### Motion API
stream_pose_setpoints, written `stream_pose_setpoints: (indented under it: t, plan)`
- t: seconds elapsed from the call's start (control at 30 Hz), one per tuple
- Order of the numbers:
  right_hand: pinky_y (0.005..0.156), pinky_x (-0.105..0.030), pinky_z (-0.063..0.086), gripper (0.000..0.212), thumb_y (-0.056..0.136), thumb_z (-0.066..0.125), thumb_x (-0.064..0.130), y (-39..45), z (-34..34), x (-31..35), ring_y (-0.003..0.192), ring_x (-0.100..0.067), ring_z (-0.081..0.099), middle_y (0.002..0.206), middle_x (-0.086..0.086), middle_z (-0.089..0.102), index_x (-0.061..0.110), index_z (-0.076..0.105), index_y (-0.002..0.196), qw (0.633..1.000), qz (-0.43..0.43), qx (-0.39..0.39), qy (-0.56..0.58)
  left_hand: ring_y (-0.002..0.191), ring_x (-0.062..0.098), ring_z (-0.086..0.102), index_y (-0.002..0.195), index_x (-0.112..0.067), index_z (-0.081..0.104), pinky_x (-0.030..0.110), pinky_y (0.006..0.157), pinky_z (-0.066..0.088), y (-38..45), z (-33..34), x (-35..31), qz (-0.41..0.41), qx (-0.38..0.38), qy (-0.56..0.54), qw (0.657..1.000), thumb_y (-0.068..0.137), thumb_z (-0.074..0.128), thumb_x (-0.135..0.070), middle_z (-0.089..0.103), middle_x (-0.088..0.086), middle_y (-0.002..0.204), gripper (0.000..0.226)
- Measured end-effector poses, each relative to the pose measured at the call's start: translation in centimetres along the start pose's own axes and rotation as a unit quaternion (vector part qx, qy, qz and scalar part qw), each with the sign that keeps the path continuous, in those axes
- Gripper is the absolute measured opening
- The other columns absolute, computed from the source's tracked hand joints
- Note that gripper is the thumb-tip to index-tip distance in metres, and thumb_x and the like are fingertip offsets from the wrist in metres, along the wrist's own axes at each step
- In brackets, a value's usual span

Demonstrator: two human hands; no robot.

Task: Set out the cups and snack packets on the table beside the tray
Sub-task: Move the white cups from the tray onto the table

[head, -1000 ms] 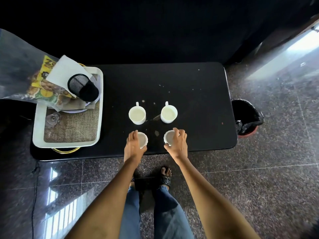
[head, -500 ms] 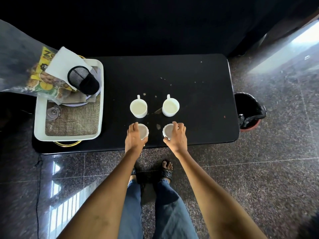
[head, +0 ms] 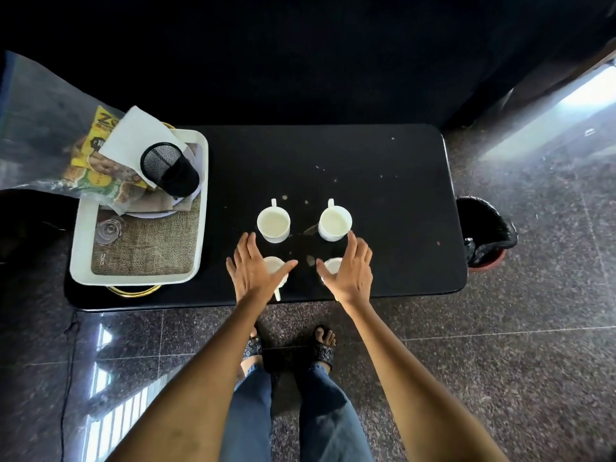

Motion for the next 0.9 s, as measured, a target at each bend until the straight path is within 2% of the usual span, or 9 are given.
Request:
stream_pose_setpoints:
  t: [0.07,0.17,0.27,0.37,0.53,0.9]
  plan:
    - [0.089,-0.041,0.053,0.087,0.078,0.064,0.049,1.7,-0.3,1.1,0.136,-0.03,0.029,0.146,-0.015,0.031,0.01,0.023,0.145,1.0,-0.007,-0.03,0.003,0.137,0.031,0.036,0.145,-0.007,0.025,0.05,0.111,0.032,2.1,-0.6,-0.3,0.014,0.001,-0.003,1.0,0.065,0.069,-0.065,0.031,0.012,0.152,0.109]
    - [0.093,-0.039,0.051,0.086,0.082,0.065,0.039,4.5,0.0,2.7,0.139,-0.03,0.024,0.149,-0.016,0.026,0.007,0.019,0.147,1.0,-0.014,-0.022,0.011,0.136,0.031,0.036,0.146,-0.007,0.022,0.047,0.107,0.037,5.0,-1.1,-1.3,0.05,0.033,-0.003,0.998,0.068,0.076,-0.05,0.032,0.012,0.15,0.103]
    - [0.092,-0.04,0.054,0.075,0.086,0.06,0.033,5.9,0.4,3.4,0.135,-0.029,0.03,0.146,-0.016,0.032,0.003,0.024,0.145,1.0,-0.019,-0.019,-0.011,0.132,0.029,0.039,0.144,-0.008,0.026,0.044,0.096,0.046,6.5,-0.9,-2.3,0.053,0.061,-0.006,0.997,0.071,0.078,-0.035,0.035,0.011,0.146,0.093]
    - [0.089,-0.04,0.054,0.069,0.087,0.058,0.033,6.2,0.7,3.2,0.131,-0.029,0.035,0.142,-0.015,0.037,0.002,0.03,0.142,0.999,-0.023,-0.02,-0.022,0.126,0.027,0.043,0.138,-0.009,0.034,0.041,0.088,0.05,6.8,-0.7,-2.6,0.049,0.058,-0.014,0.997,0.073,0.078,-0.027,0.041,0.011,0.139,0.081]
    - [0.085,-0.04,0.055,0.066,0.083,0.063,0.03,6.2,0.5,2.3,0.127,-0.029,0.039,0.138,-0.014,0.041,0.004,0.037,0.138,0.999,-0.032,-0.025,-0.024,0.121,0.028,0.046,0.134,-0.008,0.04,0.038,0.086,0.049,6.8,-0.5,-2.3,0.05,0.052,-0.035,0.997,0.07,0.079,-0.023,0.046,0.013,0.133,0.076]
    - [0.079,-0.039,0.056,0.067,0.082,0.063,0.032,6.3,0.5,2.3,0.129,-0.028,0.038,0.139,-0.013,0.041,0.005,0.038,0.138,0.999,-0.029,-0.023,-0.018,0.12,0.029,0.046,0.133,-0.006,0.041,0.038,0.087,0.049,6.9,-0.7,-2.2,0.056,0.054,-0.035,0.996,0.07,0.079,-0.024,0.046,0.014,0.132,0.075]
Point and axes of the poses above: each hand's wrist, its own y-axis towards the middle knuckle, its own z-axis out of the palm, x = y × z, the point moved 4 cm from there along y, towards the middle knuckle
